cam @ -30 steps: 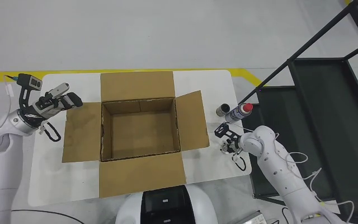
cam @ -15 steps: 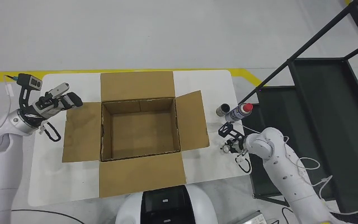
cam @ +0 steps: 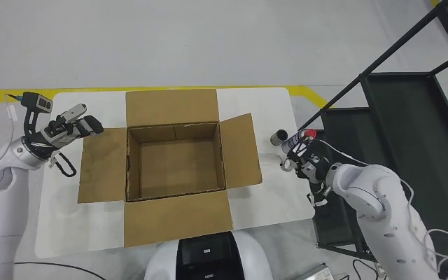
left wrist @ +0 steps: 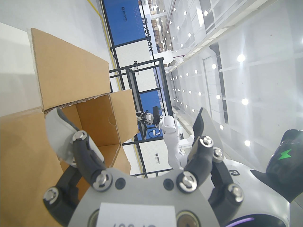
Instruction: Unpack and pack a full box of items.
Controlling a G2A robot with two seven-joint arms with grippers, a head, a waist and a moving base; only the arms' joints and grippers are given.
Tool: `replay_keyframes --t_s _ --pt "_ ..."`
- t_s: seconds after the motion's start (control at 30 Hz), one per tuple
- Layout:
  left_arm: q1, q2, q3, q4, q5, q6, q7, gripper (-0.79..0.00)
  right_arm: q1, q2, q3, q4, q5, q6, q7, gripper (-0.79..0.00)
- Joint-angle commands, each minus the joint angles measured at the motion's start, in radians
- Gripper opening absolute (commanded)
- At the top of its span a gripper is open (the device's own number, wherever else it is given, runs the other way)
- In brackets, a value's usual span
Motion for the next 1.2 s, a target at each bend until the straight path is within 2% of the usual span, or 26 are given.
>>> replay_keyframes --t_s 0.0,0.27,0.4,0.53,0.8,1.17 --pt "0.0 0.0 0.0 0.0 0.0 0.0 0.0 0.0 0.009 0.001 -0.008 -0.035 0.0 -0.009 -0.016 -0.785" --pt "0.0 0.0 0.0 0.0 0.0 0.0 0.0 0.0 0.152 -0.002 -0.155 -0.083 0.014 -0.017 -0.012 -0.785" --pt "0.0 0.0 0.0 0.0 0.0 0.0 0.0 0.0 0.277 -0.011 -0.304 -0.07 0.027 -0.027 0.004 -0.785" --pt "0.0 0.0 0.0 0.0 0.0 0.0 0.0 0.0 0.419 -0.032 -0.485 0.004 0.036 -0.017 0.028 -0.785" --pt "0.0 0.0 0.0 0.0 0.0 0.0 0.0 0.0 0.686 -0.104 -0.808 0.243 0.046 0.064 0.045 -0.785" --pt "0.0 0.0 0.0 0.0 0.0 0.0 0.0 0.0 0.945 -0.235 -1.1 0.553 0.003 0.251 0.11 -0.785"
